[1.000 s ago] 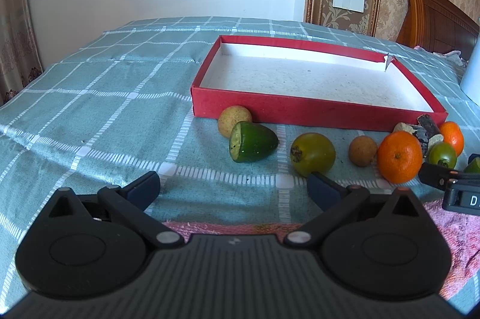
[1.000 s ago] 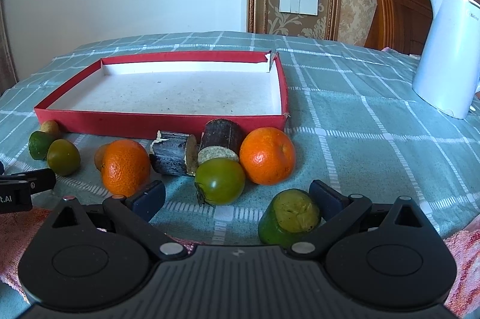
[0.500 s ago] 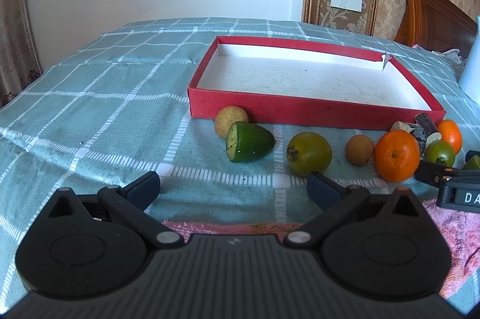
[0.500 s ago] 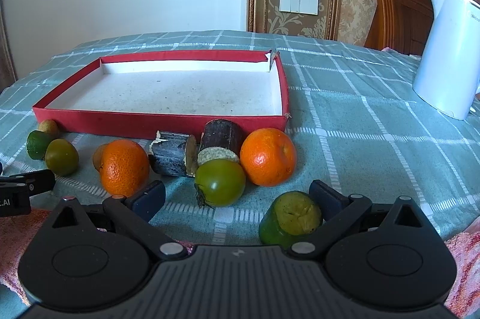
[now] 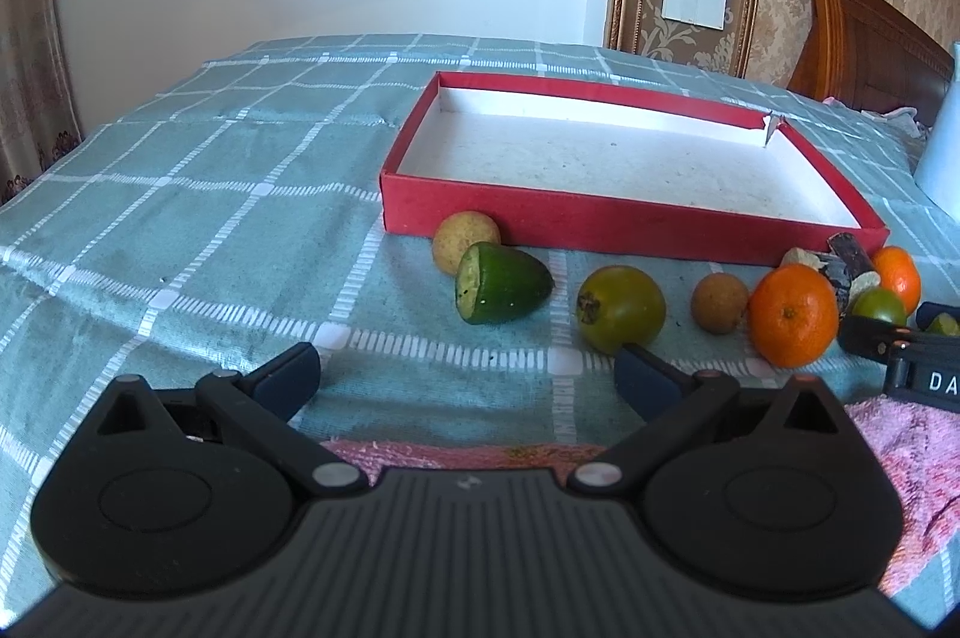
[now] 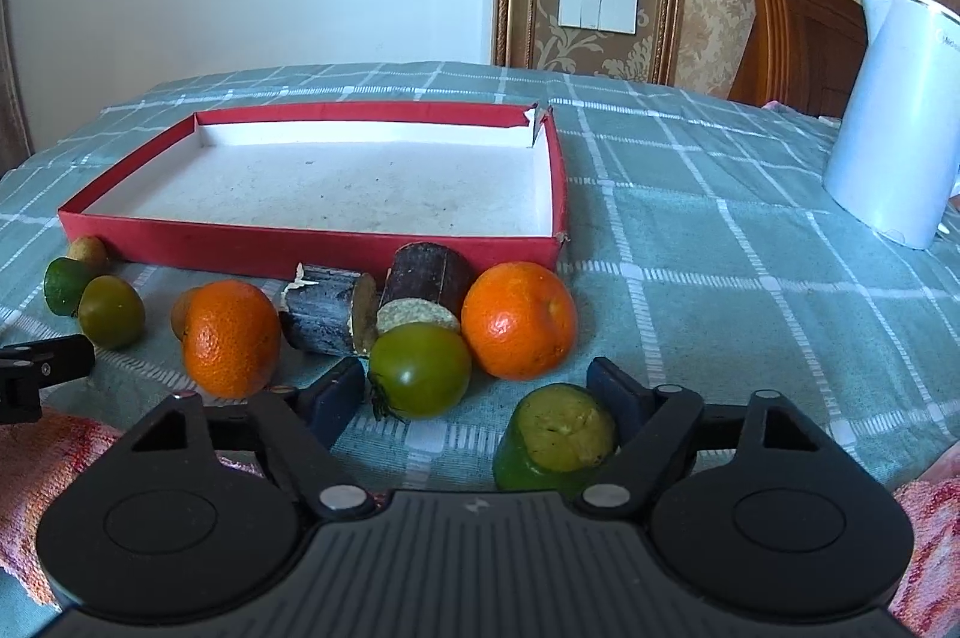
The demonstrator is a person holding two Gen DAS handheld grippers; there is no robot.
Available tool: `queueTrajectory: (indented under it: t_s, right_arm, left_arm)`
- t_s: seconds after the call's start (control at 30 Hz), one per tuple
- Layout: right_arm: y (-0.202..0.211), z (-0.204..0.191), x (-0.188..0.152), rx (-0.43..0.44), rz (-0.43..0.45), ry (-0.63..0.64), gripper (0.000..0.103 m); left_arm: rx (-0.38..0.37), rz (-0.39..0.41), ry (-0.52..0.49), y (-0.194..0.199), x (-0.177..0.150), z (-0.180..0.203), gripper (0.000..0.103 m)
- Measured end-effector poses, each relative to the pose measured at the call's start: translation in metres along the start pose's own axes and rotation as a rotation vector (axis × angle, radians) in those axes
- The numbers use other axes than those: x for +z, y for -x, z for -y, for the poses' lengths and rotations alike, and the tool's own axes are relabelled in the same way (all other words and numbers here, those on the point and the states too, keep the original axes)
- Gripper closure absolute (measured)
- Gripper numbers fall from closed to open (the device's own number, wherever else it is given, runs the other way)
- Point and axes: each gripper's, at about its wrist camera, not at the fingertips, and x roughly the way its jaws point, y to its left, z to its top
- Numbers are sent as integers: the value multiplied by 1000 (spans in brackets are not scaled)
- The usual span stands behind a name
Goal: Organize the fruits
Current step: 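Close the right gripper around the small green tomato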
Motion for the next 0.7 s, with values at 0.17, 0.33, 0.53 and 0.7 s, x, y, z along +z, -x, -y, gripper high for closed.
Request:
queueTrajectory:
  t_s: [0.17, 0.33, 0.53, 0.7]
  right_arm:
    - [5, 4, -1, 13, 28, -6, 36]
    - [4, 4, 0, 12, 21, 12, 36]
    - [13, 7, -4, 17, 53, -16, 56]
    - [12, 13, -3, 8, 48, -15, 64]
  left_arm:
    - [-7, 3, 9, 0, -1, -2, 0]
    - [-10, 4, 9, 0, 0, -3, 0]
    - [-9, 5, -6, 0, -2, -1, 0]
    - [-15, 5, -6, -1, -2, -1, 0]
